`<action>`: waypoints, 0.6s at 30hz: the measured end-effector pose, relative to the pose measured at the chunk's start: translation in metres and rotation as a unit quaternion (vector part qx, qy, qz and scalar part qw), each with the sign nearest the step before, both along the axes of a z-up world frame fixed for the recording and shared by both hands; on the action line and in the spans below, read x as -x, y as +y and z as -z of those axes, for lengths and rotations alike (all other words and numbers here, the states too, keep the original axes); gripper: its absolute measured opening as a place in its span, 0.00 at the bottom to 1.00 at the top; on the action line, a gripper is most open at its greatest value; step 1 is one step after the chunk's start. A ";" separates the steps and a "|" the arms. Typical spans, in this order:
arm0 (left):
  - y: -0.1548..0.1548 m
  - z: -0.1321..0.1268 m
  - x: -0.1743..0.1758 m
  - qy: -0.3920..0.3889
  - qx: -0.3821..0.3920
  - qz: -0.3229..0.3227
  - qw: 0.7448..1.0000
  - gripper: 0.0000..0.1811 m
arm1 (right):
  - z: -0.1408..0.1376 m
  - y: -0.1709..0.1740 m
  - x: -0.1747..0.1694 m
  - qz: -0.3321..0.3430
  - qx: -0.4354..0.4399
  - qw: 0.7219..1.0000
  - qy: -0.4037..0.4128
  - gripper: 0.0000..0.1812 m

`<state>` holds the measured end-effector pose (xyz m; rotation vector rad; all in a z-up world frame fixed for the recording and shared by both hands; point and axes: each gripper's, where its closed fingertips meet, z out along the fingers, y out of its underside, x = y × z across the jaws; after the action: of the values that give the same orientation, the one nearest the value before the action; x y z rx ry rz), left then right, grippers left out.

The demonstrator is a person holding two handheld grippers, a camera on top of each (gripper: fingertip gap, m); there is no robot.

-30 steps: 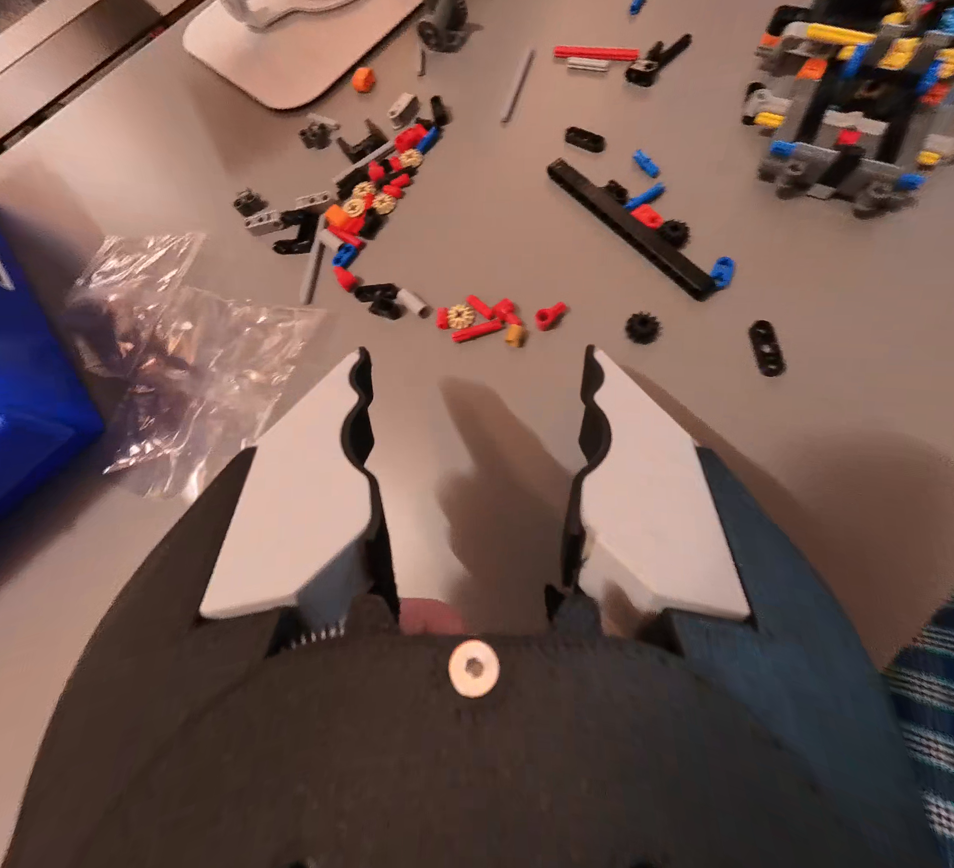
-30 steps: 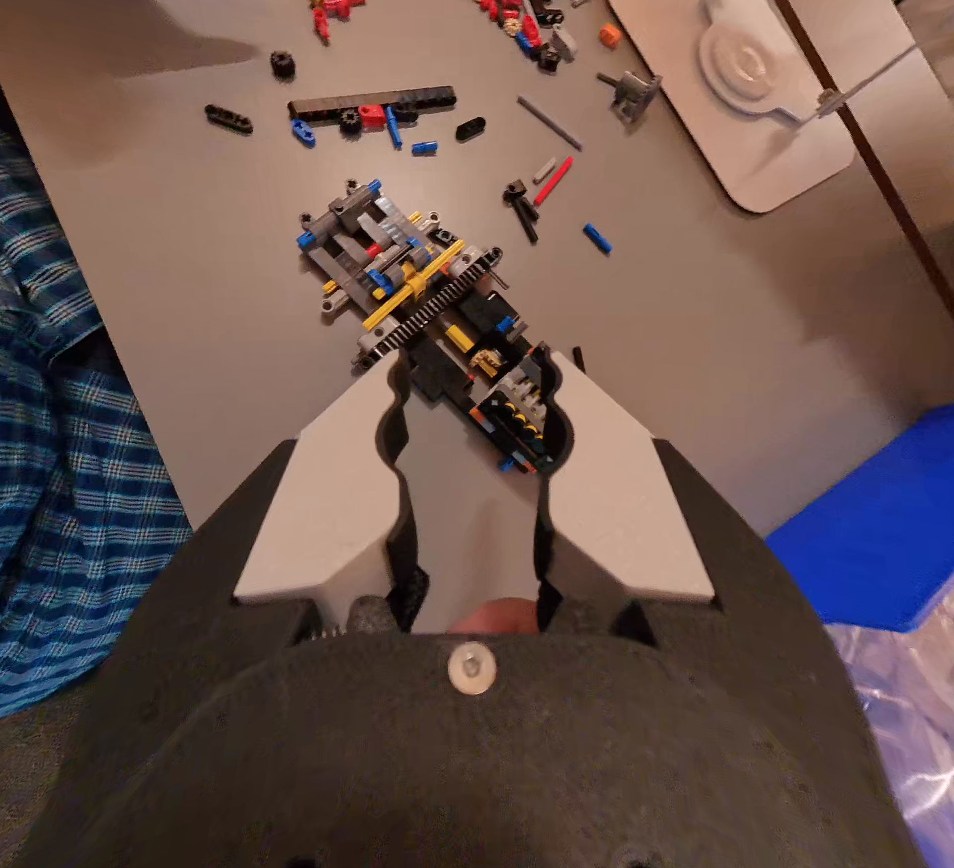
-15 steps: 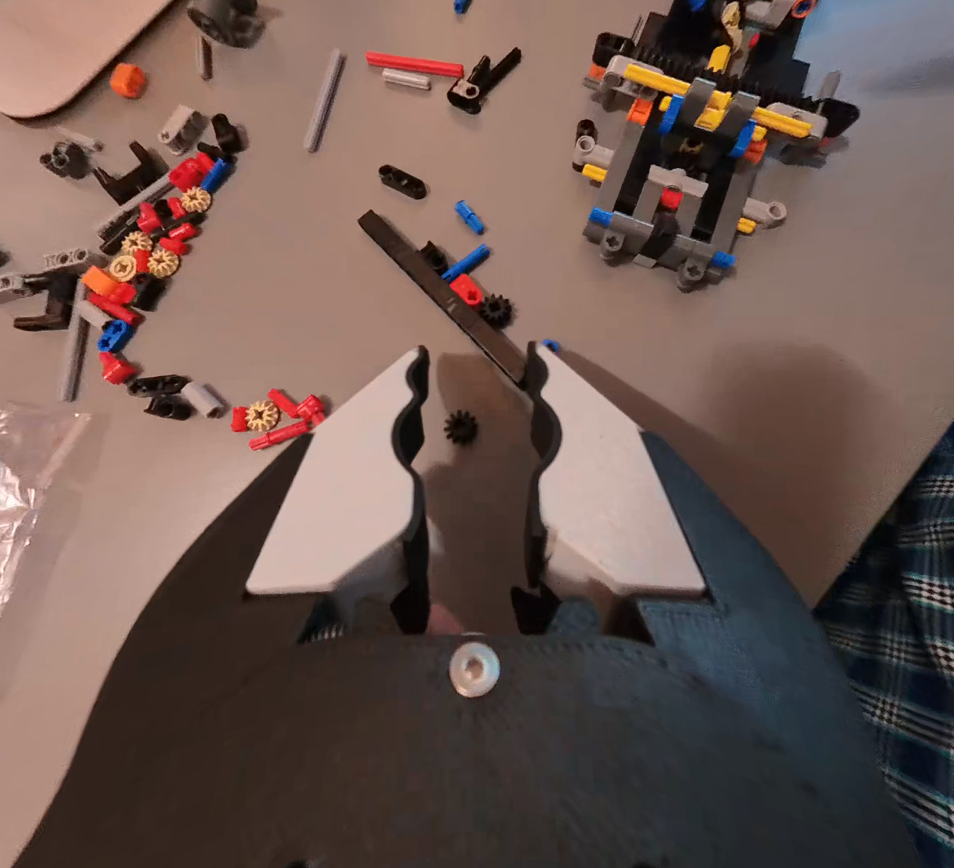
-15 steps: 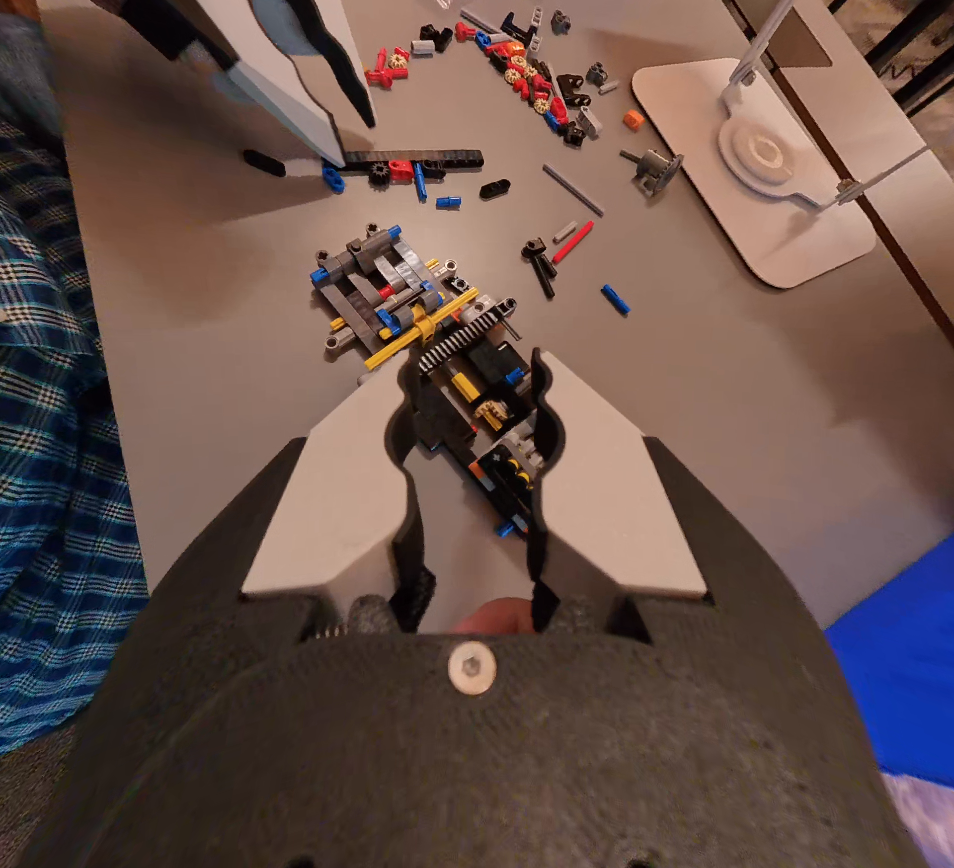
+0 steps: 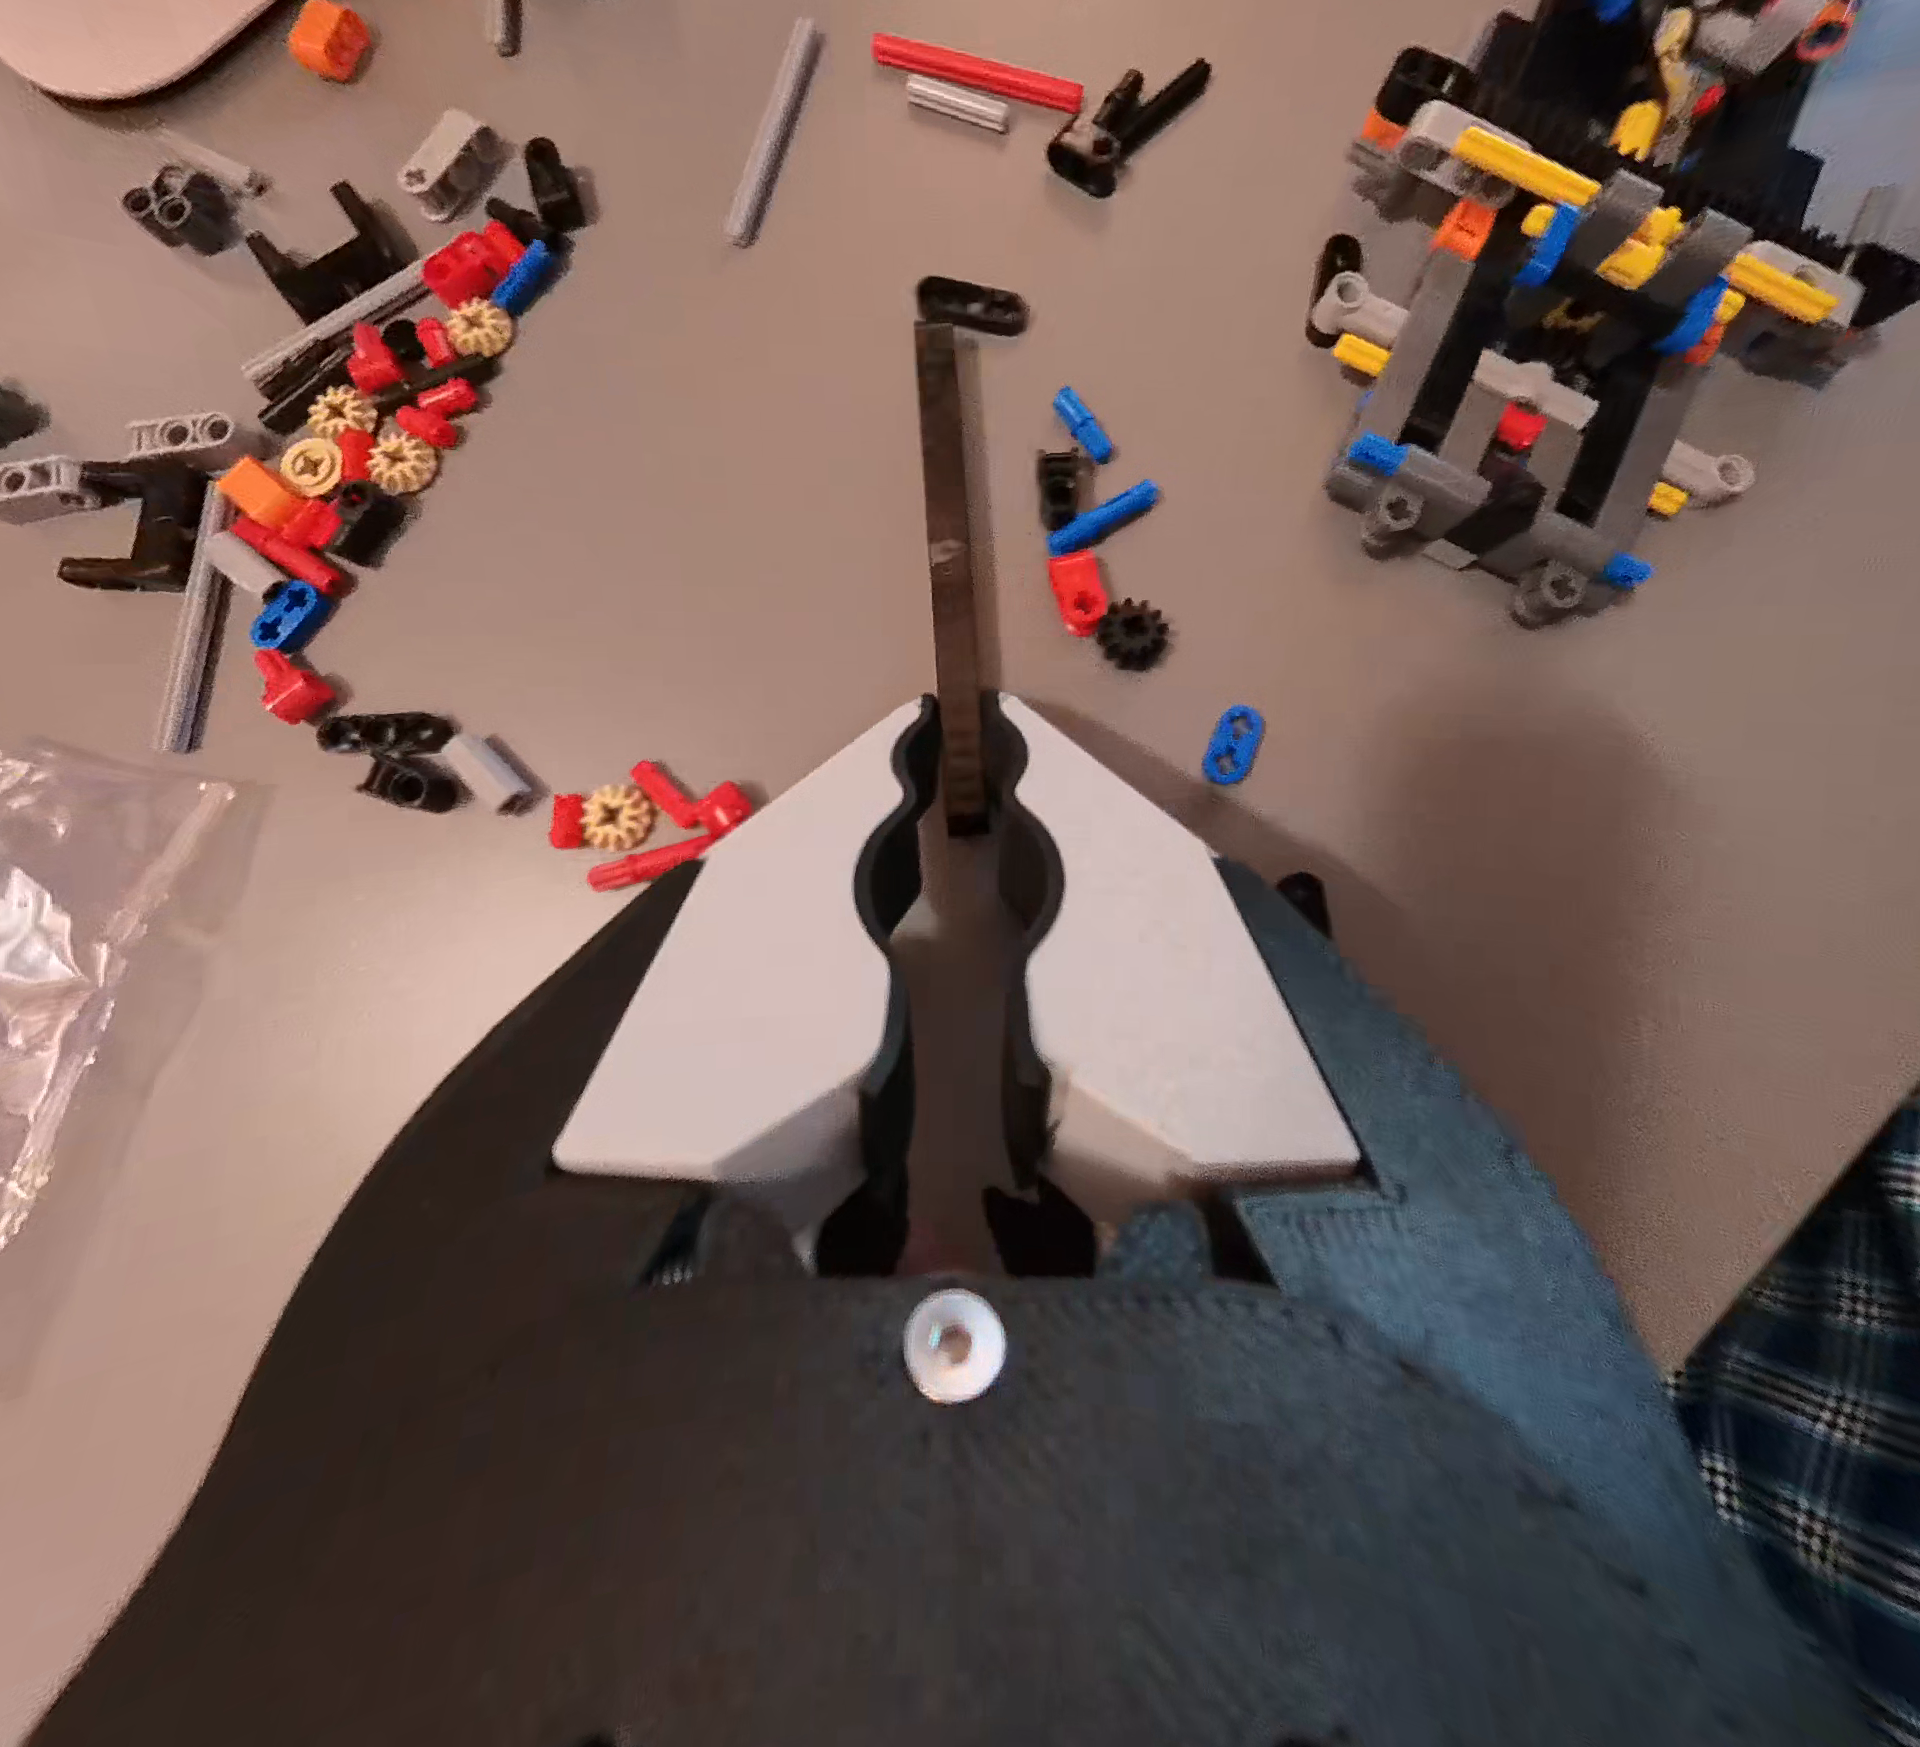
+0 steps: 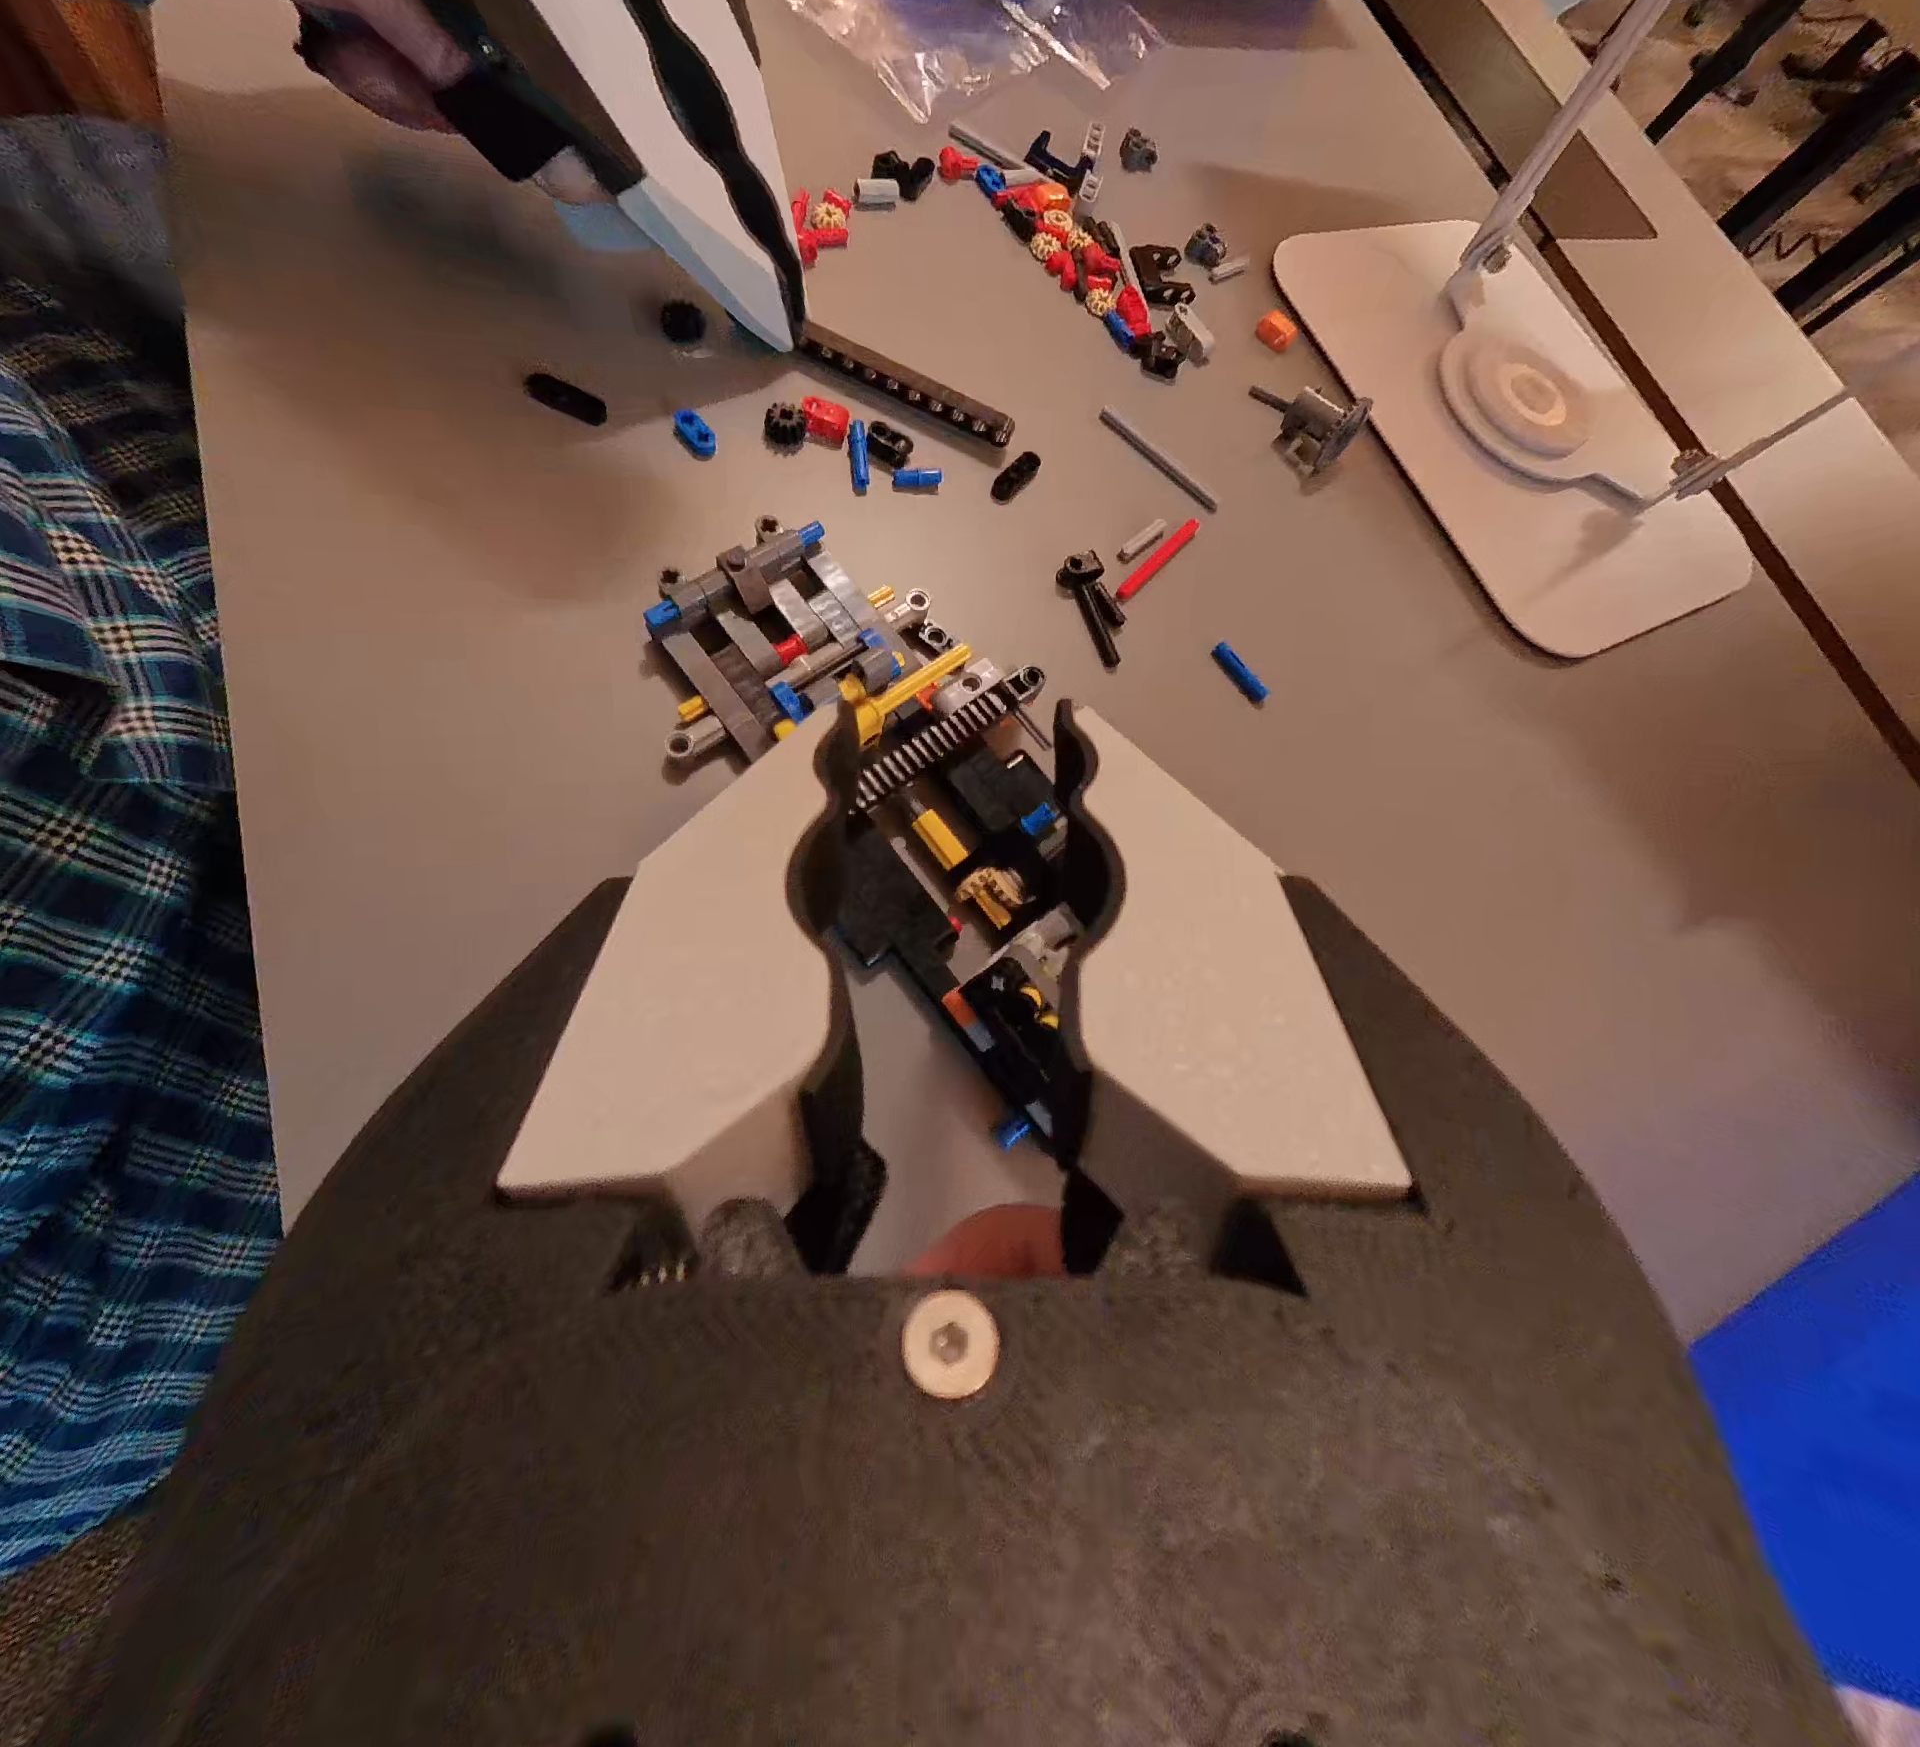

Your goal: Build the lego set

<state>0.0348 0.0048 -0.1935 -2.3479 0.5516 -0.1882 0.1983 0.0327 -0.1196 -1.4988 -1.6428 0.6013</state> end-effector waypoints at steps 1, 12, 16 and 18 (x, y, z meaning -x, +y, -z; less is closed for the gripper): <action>0.001 -0.001 0.002 -0.009 -0.001 0.000 1.000 0.03 | -0.001 0.000 0.002 0.000 0.000 1.000 0.001 0.20; -0.004 -0.028 0.017 -0.205 0.034 0.019 0.978 0.03 | -0.016 0.007 0.079 -0.072 -0.161 0.984 -0.039 0.17; -0.007 -0.036 0.019 -0.278 0.060 0.032 0.958 0.03 | -0.010 -0.003 0.127 -0.175 -0.326 0.925 -0.089 0.16; -0.008 -0.040 0.020 -0.297 0.067 0.039 0.952 0.03 | -0.002 -0.013 0.145 -0.223 -0.363 0.899 -0.103 0.14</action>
<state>0.0149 -0.0033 -0.1539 -2.2383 0.3362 -0.9566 0.0533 0.0200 -0.1175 -0.6531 -2.0826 0.0193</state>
